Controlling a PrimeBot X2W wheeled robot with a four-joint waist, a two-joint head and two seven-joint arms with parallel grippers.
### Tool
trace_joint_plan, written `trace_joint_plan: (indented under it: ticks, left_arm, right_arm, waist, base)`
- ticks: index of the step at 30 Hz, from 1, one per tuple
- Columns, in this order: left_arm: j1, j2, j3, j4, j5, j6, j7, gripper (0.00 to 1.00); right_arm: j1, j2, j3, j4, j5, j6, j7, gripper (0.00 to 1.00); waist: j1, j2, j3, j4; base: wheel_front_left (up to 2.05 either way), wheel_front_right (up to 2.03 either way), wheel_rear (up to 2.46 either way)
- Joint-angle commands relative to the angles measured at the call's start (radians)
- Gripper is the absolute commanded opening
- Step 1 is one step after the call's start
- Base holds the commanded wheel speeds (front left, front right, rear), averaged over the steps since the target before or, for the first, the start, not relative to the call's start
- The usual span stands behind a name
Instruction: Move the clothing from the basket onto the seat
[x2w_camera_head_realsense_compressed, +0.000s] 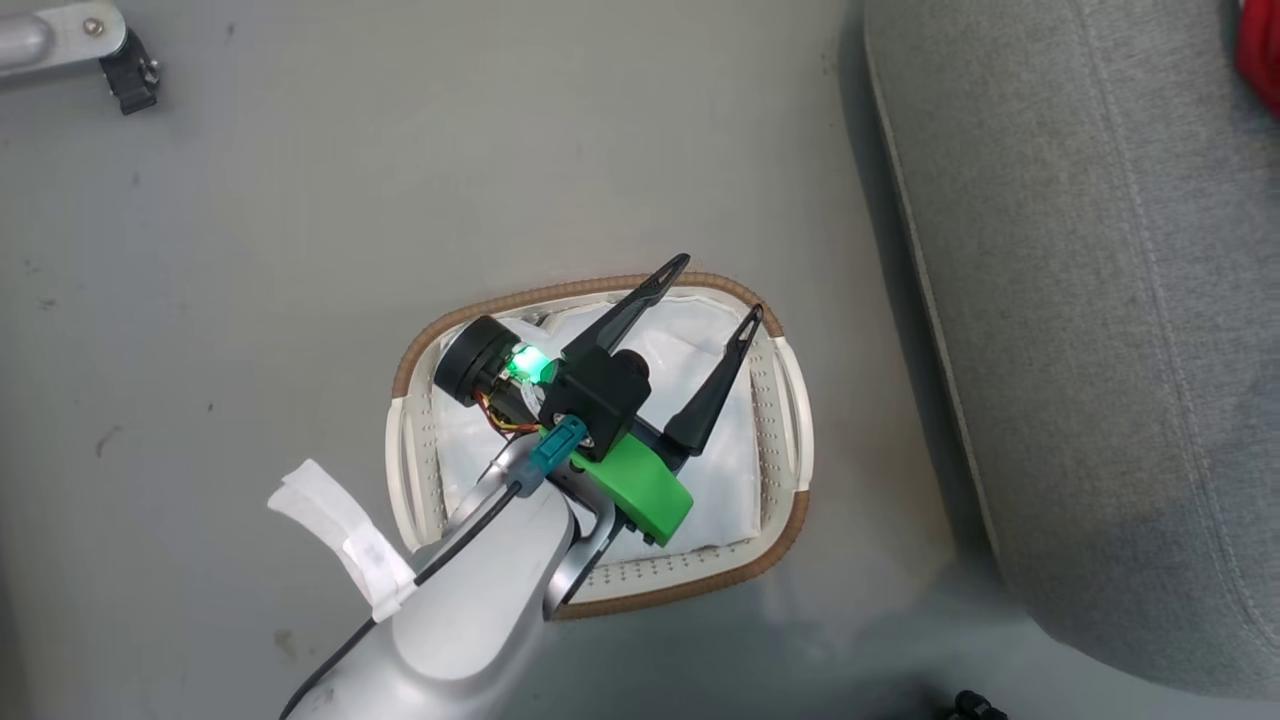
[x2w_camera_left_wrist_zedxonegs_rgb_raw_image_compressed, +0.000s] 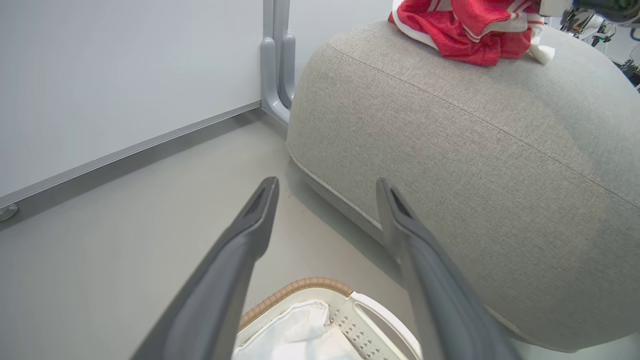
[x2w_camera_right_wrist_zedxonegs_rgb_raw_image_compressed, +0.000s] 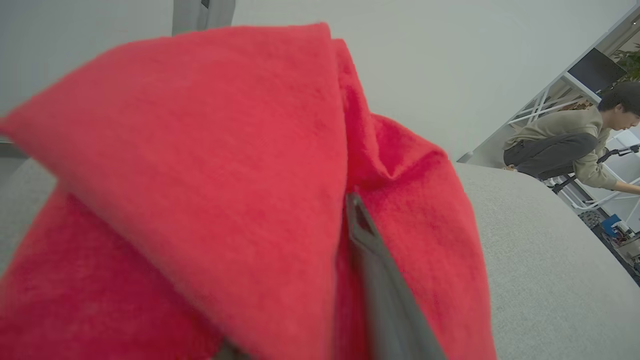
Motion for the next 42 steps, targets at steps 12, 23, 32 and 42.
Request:
trace_joint_plan:
  ticks: [12,23,32,42]
  left_arm:
    - [0.055,0.001,0.068,-0.019,-0.049,-0.005,0.001,1.00]
    - [0.159,-0.001,0.234,-0.063,-0.108,0.057,0.001,1.00]
    - [0.267,-0.002,0.406,-0.072,-0.126,0.093,0.001,1.00]
    - [0.385,-0.002,0.538,-0.069,-0.116,0.096,0.001,1.00]
  right_arm:
    - [0.202,0.081,0.064,-0.160,0.027,-0.001,-0.005,1.00]
    - [0.307,0.133,0.141,-0.247,0.074,-0.001,-0.005,1.00]
    - [0.387,0.268,0.137,-0.300,0.121,-0.001,-0.005,1.00]
    - [0.519,0.400,0.201,-0.407,0.139,-0.001,-0.005,1.00]
  waist:
    - [-0.0001,0.0000,-0.139,-0.049]
    - [-0.0001,0.0000,-0.318,-0.012]
    - [-0.0001,0.0000,-0.438,0.055]
    - [-0.0001,0.0000,-0.511,0.111]
  base:
    - [0.00,0.00,0.00]
    - [0.00,0.00,0.00]
    - [0.00,0.00,0.00]
    - [0.00,0.00,0.00]
